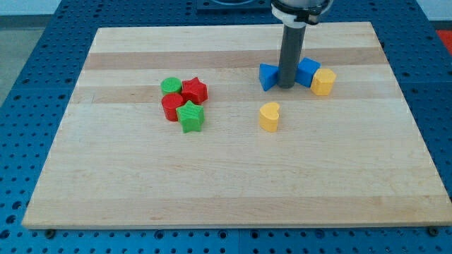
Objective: Slightly push the heart to the bottom side
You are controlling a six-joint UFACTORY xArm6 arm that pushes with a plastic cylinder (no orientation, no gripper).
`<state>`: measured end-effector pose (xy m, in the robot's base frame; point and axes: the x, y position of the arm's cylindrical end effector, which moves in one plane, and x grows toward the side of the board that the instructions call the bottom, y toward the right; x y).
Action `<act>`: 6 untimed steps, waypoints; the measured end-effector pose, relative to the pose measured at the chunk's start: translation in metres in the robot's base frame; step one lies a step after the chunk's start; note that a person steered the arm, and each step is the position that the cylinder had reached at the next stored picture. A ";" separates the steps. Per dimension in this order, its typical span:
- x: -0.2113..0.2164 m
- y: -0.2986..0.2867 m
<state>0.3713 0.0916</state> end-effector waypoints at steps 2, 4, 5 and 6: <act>0.053 -0.030; 0.019 -0.071; -0.007 -0.067; -0.029 -0.054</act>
